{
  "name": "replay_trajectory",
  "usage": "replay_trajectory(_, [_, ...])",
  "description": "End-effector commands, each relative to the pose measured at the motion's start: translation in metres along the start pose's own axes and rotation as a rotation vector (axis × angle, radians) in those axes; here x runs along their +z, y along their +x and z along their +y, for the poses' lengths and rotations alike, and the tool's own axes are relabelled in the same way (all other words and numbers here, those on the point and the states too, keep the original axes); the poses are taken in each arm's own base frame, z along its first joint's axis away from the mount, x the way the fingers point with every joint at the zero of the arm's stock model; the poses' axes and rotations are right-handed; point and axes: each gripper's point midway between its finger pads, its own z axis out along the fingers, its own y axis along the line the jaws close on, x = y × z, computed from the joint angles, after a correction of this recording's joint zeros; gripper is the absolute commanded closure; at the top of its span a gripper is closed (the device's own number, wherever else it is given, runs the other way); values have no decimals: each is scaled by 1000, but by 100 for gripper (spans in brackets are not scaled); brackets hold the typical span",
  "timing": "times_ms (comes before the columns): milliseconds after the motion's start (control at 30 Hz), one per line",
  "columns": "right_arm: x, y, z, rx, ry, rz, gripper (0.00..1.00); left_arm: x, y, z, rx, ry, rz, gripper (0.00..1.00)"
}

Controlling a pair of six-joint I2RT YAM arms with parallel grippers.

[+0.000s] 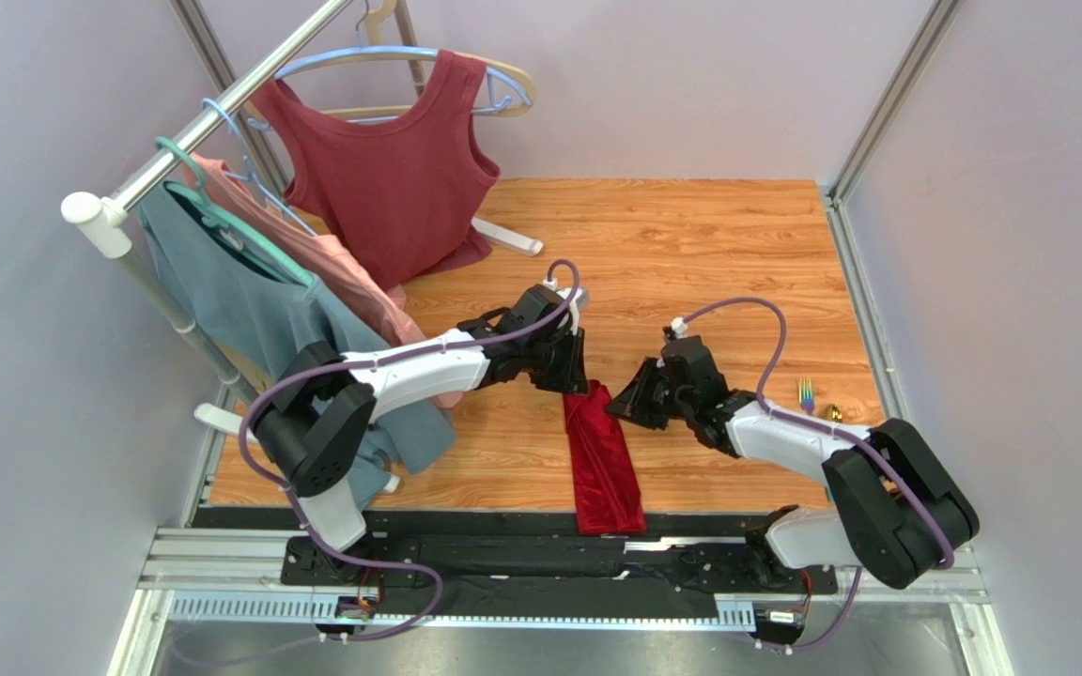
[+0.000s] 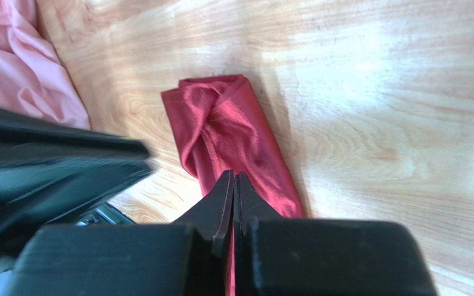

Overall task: Fold the napkin into a case and place the utensils inside
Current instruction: Grasp the top corner of the smaller rectangle folded napkin from the folded napkin.

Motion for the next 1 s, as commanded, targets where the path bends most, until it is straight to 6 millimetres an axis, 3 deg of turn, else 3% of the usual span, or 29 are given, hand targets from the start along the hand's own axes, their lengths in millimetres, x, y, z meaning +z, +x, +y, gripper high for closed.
replay_trajectory(0, [-2,4,-1,-43,-11,9,100,-24,11,7,24,-45,17,74])
replay_trajectory(33, [-5,5,-2,-58,-7,14,100,-27,16,11,25,-57,24,71])
replay_trajectory(67, [-7,2,1,-68,-6,7,100,-27,30,19,19,-75,61,58])
replay_trajectory(200, [-23,4,-12,-150,104,46,100,-27,64,18,-38,-34,144,50])
replay_trajectory(400, [-49,32,-55,-179,256,148,99,-40,95,-21,-90,98,148,60])
replay_trajectory(533, [-51,44,-71,-160,281,163,98,-29,113,-3,-130,-11,179,61])
replay_trajectory(733, [-46,42,-76,-149,291,141,99,7,118,12,-103,-92,246,64])
replay_trajectory(833, [-39,37,-77,-163,303,137,99,20,108,15,-102,-108,235,65])
replay_trajectory(967, [-27,24,-65,-170,292,131,100,31,73,17,-106,-100,179,66])
